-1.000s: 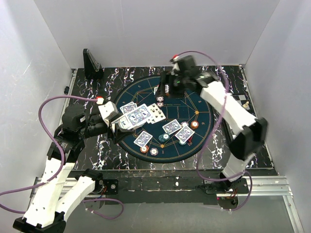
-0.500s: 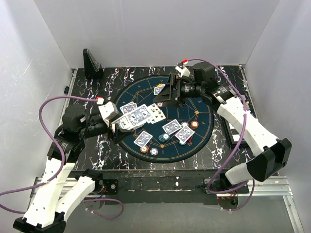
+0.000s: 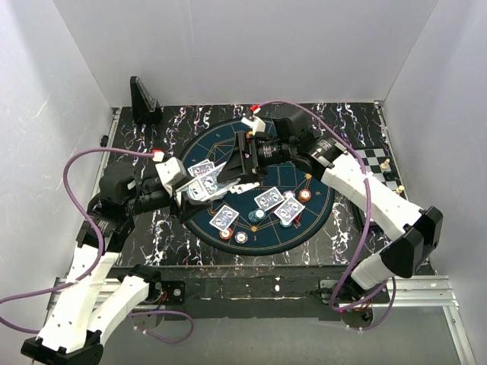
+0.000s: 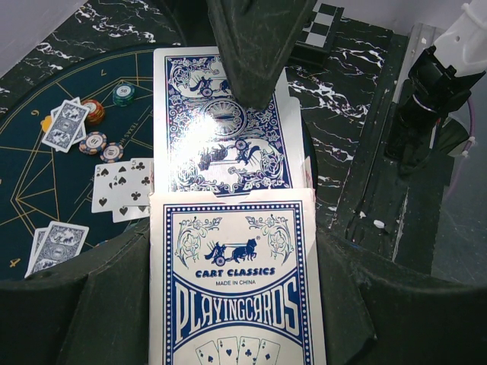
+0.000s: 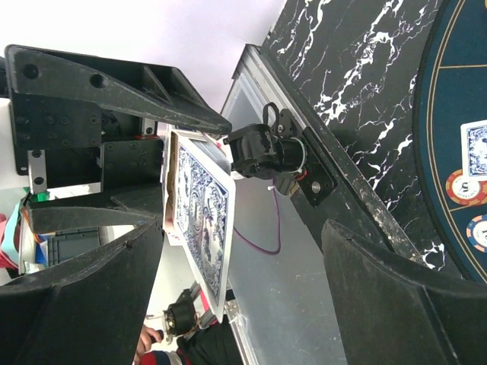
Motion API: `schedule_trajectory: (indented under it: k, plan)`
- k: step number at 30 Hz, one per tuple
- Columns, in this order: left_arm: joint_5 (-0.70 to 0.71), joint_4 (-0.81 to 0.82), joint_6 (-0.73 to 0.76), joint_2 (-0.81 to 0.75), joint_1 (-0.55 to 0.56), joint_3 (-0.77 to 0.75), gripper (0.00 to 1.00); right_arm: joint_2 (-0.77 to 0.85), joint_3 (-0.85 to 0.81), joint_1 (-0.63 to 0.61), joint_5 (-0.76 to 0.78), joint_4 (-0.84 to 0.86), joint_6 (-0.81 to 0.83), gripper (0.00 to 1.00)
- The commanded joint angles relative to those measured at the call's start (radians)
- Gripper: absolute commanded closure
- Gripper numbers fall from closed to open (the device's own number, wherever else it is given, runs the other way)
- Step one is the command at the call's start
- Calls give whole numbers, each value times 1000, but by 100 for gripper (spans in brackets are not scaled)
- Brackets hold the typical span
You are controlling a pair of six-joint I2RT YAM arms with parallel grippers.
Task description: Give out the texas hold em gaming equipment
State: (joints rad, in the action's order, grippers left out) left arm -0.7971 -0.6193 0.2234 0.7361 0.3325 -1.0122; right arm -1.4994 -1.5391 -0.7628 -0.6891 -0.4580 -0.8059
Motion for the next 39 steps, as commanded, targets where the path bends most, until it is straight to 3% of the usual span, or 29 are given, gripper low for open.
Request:
schedule_trajectory:
  k: [1, 18, 25, 32, 39]
  plan:
    - [-17, 32, -10, -1, 2, -9, 100, -22, -67, -10, 17, -36, 37, 9]
    - [-21, 33, -21, -15, 2, -12, 100, 2, -78, 20, 76, -74, 60, 8]
    - [-21, 33, -21, -18, 2, -11, 100, 19, -76, 39, 65, -61, 48, 30]
    - [-19, 30, -15, -21, 2, -8, 100, 33, -81, 51, 62, -44, 47, 37]
    - [-17, 26, -15, -23, 2, -9, 100, 47, -93, 69, 72, -41, 48, 51]
